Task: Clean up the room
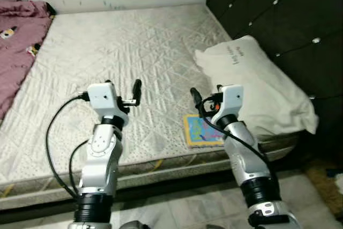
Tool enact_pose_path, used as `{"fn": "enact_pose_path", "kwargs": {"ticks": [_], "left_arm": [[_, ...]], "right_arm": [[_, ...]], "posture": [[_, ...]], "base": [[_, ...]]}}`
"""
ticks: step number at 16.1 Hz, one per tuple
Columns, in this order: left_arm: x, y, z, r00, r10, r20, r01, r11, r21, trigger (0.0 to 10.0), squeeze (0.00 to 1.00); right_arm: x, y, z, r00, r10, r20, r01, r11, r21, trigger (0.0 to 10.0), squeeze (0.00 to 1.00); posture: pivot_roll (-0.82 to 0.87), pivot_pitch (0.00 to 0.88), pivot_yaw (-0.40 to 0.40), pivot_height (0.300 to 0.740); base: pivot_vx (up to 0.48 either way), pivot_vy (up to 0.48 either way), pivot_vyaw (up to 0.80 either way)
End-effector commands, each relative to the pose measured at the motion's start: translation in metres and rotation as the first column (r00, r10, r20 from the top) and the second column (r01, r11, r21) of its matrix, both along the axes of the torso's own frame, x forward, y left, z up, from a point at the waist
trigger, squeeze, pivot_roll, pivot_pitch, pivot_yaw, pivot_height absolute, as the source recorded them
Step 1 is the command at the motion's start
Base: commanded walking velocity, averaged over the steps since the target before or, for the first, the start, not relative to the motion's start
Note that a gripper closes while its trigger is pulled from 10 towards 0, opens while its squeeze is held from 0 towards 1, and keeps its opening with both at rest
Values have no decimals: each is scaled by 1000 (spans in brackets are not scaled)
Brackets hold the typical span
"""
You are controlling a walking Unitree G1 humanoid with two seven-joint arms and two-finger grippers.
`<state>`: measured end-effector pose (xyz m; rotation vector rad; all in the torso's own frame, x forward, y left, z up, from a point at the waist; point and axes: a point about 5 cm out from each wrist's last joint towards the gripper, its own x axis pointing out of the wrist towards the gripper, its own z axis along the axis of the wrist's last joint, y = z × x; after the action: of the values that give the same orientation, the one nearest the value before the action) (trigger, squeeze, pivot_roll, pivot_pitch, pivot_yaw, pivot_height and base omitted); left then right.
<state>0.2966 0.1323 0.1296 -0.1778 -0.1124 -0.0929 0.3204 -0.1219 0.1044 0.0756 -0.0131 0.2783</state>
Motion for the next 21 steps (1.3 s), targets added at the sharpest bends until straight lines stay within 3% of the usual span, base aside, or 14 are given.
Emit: {"fn": "enact_pose_path", "kwargs": {"ticks": [1, 6, 9, 12, 16, 21], "left_arm": [[0, 1, 2, 1000, -3, 10, 3, 1000, 3, 10000, 0], [2, 3, 0, 998, 54, -22, -53, 999, 8, 10000, 0], [0, 3, -5, 999, 32, -40, -33, 999, -6, 10000, 0], [-1, 4, -7, 998, 30, -58, -31, 999, -16, 10000, 0], [1, 6, -6, 998, 30, -54, -31, 999, -18, 10000, 0], [0, 5, -6, 998, 29, -56, -31, 999, -29, 10000, 0]], "right_arm": [[1, 1, 2, 1000, 0, 11, 0, 1000, 4, 10000, 0], [2, -1, 2, 1000, -5, 14, 5, 1000, 3, 10000, 0], [1, -3, -1, 1000, -9, 7, 9, 1000, -4, 10000, 0], [2, -4, -2, 1000, -15, 0, 15, 1000, -16, 10000, 0], [3, -3, -3, 1000, -14, -1, 14, 1000, -16, 10000, 0], [3, -4, -3, 1000, -10, -1, 10, 1000, -20, 10000, 0]], "posture": [[-102, 0, 32, 740], [-102, 0, 32, 740], [-102, 0, 32, 740], [-94, 0, 30, 740], [-92, 0, 29, 740], [-91, 0, 24, 740]], "base": [[322, 0, 0], [121, 0, 0], [0, 0, 0], [0, 476, 0], [0, 476, -800], [0, 476, 0]]}}
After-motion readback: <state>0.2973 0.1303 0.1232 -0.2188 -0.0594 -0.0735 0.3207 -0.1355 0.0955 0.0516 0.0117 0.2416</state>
